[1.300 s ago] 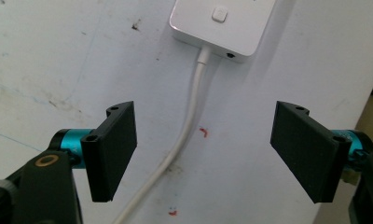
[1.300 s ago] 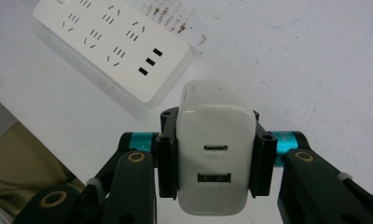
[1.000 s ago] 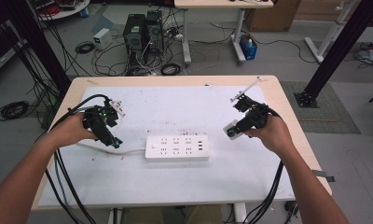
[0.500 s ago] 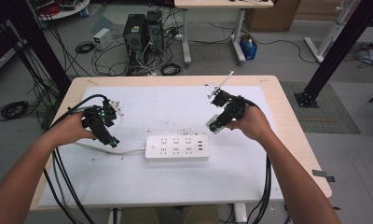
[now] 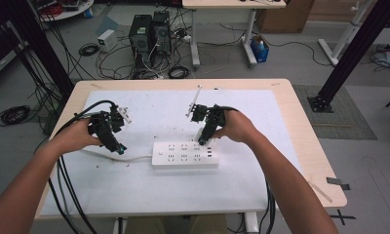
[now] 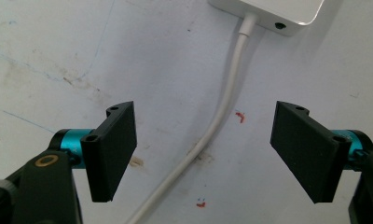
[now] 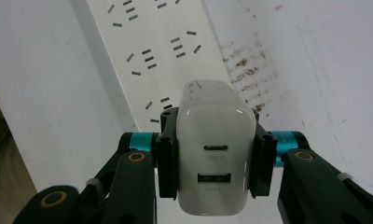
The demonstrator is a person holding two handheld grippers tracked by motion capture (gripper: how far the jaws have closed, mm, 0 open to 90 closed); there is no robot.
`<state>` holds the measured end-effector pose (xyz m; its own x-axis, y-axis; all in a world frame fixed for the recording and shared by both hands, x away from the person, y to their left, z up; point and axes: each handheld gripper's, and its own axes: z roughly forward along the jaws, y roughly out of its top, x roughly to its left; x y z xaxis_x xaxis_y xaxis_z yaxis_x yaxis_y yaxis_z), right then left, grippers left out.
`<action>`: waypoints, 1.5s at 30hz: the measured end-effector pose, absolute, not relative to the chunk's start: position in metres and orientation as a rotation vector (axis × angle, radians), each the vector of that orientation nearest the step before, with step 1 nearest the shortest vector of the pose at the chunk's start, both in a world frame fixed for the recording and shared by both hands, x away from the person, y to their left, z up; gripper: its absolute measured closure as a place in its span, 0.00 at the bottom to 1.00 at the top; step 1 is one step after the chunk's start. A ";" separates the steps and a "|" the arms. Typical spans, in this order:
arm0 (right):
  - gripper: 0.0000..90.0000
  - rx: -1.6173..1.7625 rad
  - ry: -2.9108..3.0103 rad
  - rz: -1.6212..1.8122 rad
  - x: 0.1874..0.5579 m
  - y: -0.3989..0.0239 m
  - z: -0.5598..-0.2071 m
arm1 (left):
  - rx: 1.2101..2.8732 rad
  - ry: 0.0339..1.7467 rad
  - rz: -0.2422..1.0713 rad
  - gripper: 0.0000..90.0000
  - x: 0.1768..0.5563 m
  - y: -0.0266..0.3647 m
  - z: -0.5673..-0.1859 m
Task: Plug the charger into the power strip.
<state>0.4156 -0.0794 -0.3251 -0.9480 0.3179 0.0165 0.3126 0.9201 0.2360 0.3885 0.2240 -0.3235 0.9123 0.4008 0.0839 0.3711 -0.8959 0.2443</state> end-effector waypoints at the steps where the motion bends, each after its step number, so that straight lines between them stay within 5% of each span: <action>1: 0.69 0.476 3.060 0.352 0.416 -0.076 -0.327 | 2.842 0.589 0.190 0.25 0.388 0.225 -0.324; 20: 0.69 0.049 3.066 0.075 0.412 -0.039 -0.355 | 2.814 0.586 0.159 0.25 0.388 0.228 -0.336; 45: 0.70 -0.033 2.991 0.021 0.401 -0.032 -0.366 | 2.775 0.586 0.139 0.25 0.382 0.224 -0.341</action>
<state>0.4008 -0.0321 -0.3660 -0.9884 -0.0210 -0.1502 -0.0231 0.9997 0.0126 0.3818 0.2240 -0.3415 0.9121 0.4086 0.0321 0.3795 -0.8716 0.3103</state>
